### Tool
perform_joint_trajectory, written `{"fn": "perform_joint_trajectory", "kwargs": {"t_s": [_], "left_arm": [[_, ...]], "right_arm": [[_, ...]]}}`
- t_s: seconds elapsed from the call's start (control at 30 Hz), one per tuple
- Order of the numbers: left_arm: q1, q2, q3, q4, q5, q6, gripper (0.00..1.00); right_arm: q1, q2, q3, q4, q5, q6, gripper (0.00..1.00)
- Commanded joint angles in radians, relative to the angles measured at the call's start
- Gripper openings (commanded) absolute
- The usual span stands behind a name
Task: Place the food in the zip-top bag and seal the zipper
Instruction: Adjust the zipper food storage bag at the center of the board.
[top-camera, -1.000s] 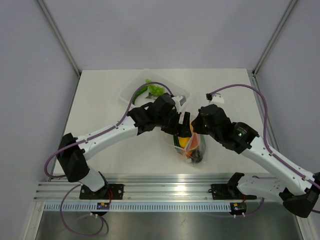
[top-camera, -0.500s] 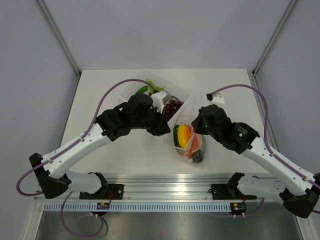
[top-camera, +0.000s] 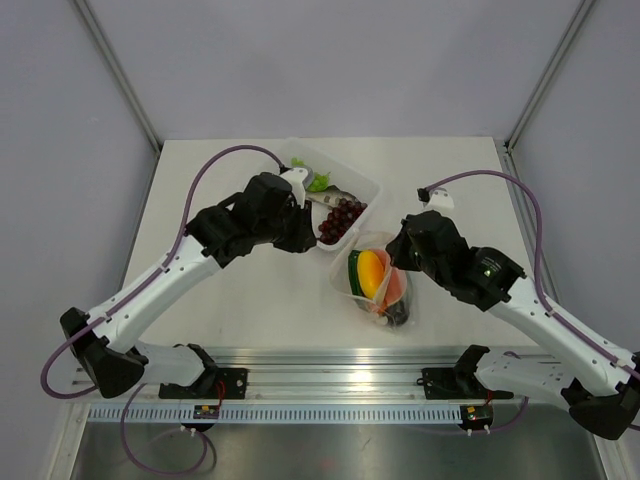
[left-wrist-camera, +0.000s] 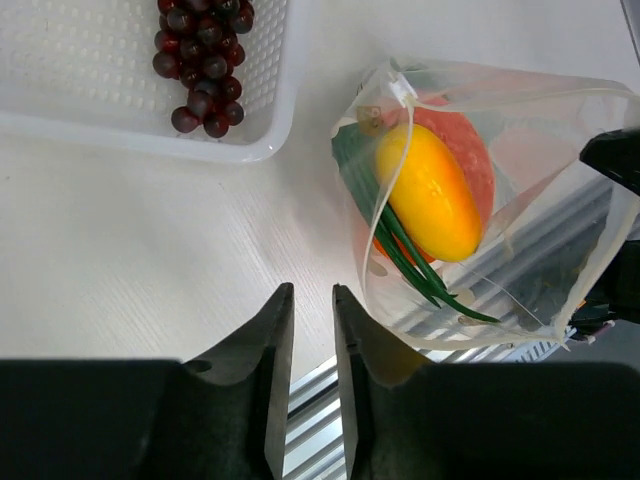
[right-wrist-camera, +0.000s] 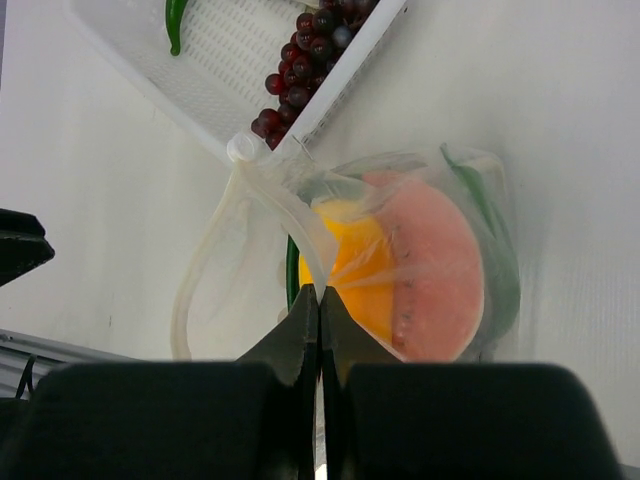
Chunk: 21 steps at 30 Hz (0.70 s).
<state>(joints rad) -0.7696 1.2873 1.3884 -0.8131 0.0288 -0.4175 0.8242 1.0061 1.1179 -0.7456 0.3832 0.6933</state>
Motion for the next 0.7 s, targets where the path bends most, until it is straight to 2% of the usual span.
{"fn": "perform_joint_trajectory", "kwargs": {"t_s": [0.0,0.17,0.27,0.47,0.57,0.67], "left_arm": [[0.001,0.012,0.001,0.049,0.012,0.006,0.29],[-0.059,0.098,0.001,0.055,0.030,-0.006,0.56],[-0.065,0.122,-0.046,0.112,0.043,-0.021,0.62],[-0.065,0.167,-0.063,0.149,0.069,-0.027,0.61],[-0.065,0.188,-0.068,0.176,0.103,-0.033,0.58],[-0.065,0.214,-0.058,0.209,0.134,-0.046,0.49]], "right_arm": [[-0.005,-0.031,0.010,0.012,0.031,0.017,0.00],[-0.005,-0.008,0.017,0.026,0.019,0.014,0.00],[-0.005,-0.004,0.023,0.034,0.008,0.012,0.00],[-0.005,-0.001,0.028,0.014,0.009,0.005,0.00],[-0.004,0.000,0.026,0.014,0.008,0.003,0.00],[-0.004,0.009,0.031,0.014,0.003,0.000,0.00]]}}
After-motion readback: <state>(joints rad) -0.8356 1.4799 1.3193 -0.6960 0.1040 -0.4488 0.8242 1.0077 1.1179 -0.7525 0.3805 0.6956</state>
